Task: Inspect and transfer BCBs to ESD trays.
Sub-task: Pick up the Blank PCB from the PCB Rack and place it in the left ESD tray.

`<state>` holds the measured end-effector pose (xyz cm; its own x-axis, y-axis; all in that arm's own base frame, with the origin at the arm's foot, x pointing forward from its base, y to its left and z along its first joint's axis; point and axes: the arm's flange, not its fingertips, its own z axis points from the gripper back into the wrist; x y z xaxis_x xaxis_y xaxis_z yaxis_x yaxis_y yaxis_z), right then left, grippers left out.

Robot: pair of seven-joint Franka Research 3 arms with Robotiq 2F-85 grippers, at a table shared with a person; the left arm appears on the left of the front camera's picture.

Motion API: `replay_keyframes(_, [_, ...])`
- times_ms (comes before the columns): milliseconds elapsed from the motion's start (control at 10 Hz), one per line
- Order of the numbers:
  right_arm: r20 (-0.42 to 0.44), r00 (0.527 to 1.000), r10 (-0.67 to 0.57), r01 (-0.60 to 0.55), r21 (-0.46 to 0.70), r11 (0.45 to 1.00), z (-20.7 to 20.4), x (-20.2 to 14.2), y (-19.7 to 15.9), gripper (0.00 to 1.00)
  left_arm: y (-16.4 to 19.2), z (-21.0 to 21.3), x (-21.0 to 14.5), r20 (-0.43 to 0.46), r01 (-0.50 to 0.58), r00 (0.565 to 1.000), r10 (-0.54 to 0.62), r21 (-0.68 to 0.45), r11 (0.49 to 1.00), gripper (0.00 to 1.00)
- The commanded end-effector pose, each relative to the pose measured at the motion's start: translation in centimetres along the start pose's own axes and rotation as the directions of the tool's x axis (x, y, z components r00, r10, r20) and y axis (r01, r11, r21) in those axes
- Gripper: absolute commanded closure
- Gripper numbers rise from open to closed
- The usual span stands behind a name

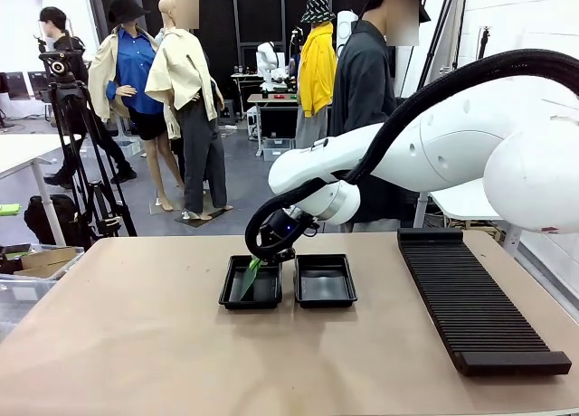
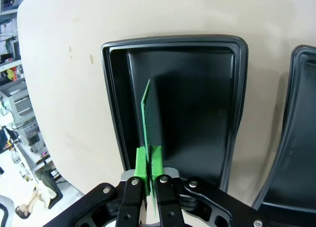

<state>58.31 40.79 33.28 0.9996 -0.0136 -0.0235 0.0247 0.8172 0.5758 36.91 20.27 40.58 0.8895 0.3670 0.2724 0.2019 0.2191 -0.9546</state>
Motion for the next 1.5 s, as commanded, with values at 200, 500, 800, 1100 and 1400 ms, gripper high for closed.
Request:
replay_keyframes(200, [-0.006,0.998,-0.060,0.059,-0.107,0.993,1.6,-0.4,1.5,0.66,-0.2,0.2,-0.1,0.005,0.001,1.000,-0.001,0.000,1.000,0.00])
replay_keyframes(500, [0.004,0.996,-0.090,0.089,-0.172,0.981,3.8,-1.4,2.5,0.11,-0.2,0.2,-0.1,0.005,0.001,1.000,-0.001,0.000,1.000,0.00])
replay_keyframes(800, [0.011,0.996,-0.091,0.091,-0.195,0.977,4.6,-2.0,3.0,0.00,-0.2,0.2,-0.1,0.005,0.001,1.000,-0.001,0.000,1.000,0.00])
replay_keyframes(1100, [0.007,0.993,-0.118,0.117,-0.202,0.972,5.0,-2.2,2.6,0.00,-0.2,0.2,-0.1,0.005,0.001,1.000,-0.001,0.000,1.000,0.00])
replay_keyframes(1400, [-0.007,0.996,-0.092,0.090,-0.167,0.982,4.6,-1.8,2.7,0.00,-0.2,0.2,-0.1,0.005,0.001,1.000,-0.001,0.000,1.000,0.00])
